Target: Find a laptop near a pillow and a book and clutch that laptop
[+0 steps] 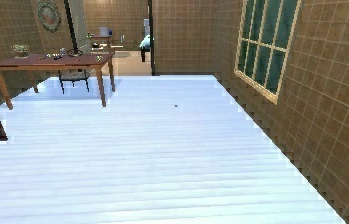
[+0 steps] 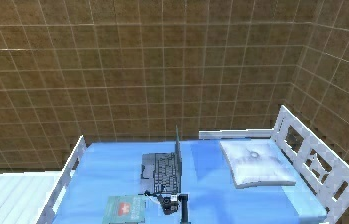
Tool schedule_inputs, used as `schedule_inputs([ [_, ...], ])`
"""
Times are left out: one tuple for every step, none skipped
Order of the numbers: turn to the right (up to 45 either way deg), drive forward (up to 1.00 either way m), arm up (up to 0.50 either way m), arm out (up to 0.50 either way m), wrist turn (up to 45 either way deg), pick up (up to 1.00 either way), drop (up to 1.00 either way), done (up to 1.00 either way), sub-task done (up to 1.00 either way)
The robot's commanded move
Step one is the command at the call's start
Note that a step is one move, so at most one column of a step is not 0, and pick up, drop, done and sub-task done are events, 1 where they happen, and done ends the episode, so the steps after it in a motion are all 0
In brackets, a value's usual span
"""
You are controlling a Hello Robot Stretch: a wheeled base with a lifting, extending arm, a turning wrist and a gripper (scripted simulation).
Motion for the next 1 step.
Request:
schedule_inputs([
  [0.0, 0.0, 0.0, 0.0, 0.0, 1.0, 0.0, 0.0, 0.0],
])
